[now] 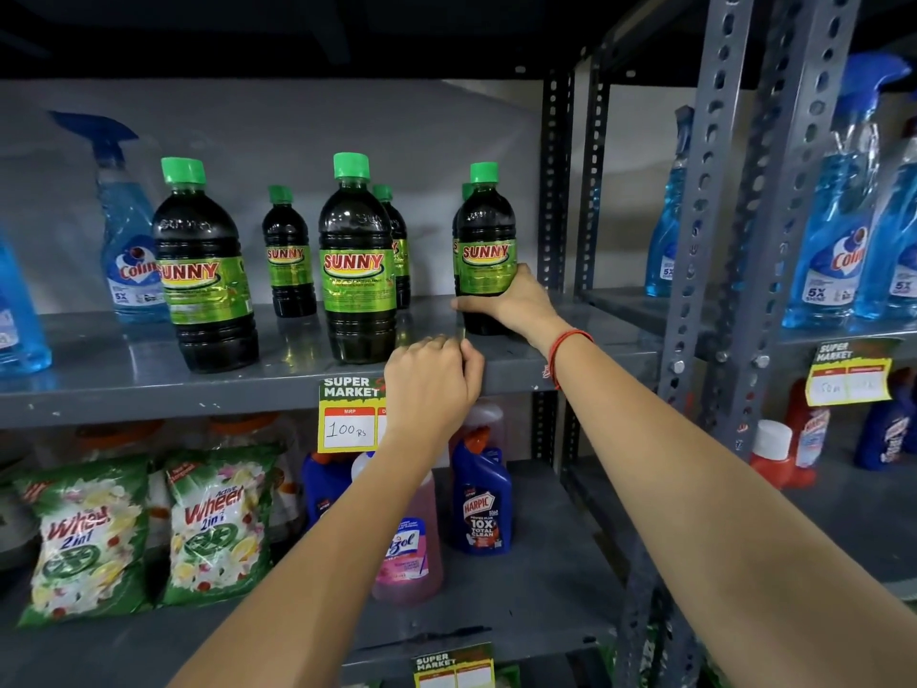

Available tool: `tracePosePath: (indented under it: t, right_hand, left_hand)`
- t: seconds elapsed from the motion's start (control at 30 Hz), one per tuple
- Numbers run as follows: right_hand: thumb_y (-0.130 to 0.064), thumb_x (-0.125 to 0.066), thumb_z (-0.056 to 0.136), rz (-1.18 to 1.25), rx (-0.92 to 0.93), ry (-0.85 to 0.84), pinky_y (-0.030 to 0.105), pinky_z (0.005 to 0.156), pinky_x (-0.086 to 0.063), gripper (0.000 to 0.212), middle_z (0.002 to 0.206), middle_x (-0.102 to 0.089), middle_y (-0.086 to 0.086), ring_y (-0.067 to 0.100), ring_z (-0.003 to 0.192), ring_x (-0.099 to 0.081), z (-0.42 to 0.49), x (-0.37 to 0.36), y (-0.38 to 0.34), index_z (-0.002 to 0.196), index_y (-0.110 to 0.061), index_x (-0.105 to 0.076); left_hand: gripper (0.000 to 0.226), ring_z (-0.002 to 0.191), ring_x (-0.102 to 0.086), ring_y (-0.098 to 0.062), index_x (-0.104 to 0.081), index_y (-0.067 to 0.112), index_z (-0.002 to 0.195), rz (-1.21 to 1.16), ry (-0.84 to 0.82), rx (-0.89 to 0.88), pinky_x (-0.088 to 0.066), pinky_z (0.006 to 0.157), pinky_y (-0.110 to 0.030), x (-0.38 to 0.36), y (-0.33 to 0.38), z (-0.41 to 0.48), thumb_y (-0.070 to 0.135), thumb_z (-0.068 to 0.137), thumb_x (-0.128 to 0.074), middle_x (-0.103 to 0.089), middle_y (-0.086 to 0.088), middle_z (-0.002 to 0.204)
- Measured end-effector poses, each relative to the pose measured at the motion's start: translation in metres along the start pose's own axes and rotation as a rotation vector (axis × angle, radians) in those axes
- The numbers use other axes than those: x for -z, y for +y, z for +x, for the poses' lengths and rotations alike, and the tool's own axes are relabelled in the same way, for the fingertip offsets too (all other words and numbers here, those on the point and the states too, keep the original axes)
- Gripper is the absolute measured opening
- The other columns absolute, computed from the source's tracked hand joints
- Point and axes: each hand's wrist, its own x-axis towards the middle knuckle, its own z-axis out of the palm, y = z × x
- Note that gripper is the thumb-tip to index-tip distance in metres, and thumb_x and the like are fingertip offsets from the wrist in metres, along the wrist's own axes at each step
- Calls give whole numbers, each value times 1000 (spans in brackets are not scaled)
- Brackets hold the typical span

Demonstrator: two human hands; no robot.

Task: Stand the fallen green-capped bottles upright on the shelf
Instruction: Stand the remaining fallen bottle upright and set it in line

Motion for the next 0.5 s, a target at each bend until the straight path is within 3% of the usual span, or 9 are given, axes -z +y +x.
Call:
tracePosePath:
  t: [0.1,0.17,0.27,0.43,0.5]
  right_hand:
    - [-65,-84,40,88,-7,-65,31,93,-48,106,120,-65,-1,19,114,-59,-3,2,0,129,-18,-51]
    - [-62,-84,35,133,-11,-85,33,92,-51,101,112,-69,-1,18,107,-63,-2,5,4,123,-19,-58]
    - [-46,-85,43,173,10,-120,28,83,-52,82,106,-71,1,16,101,-65,-11,11,2,117,-18,-63]
    - [-22,-84,65,229,72,-203,29,89,-53,40,103,-73,2,16,99,-67,-32,26,3,102,-21,-68]
    - [-22,-84,68,235,98,-213,25,85,-51,44,106,-72,-1,12,100,-65,-42,33,5,107,-22,-65]
  left_hand:
    - [43,38,-52,-26,-58,5,51,-5,-23,9,-33,45,-25,1,1,0,20,85,-36,-58,-10,46]
    - [44,38,-51,-26,-58,6,51,-11,-33,11,-33,45,-25,2,1,0,20,85,-36,-57,-9,46]
    - [44,38,-51,-25,-58,6,51,-10,-29,2,-30,47,-25,2,1,0,20,86,-35,-57,-9,46]
    - [44,38,-51,-26,-57,6,50,-14,-49,9,-29,46,-25,3,1,-1,19,86,-36,-57,-10,45]
    - [44,38,-50,-26,-56,7,48,-9,-56,13,-29,46,-25,4,1,-1,20,85,-36,-57,-10,45]
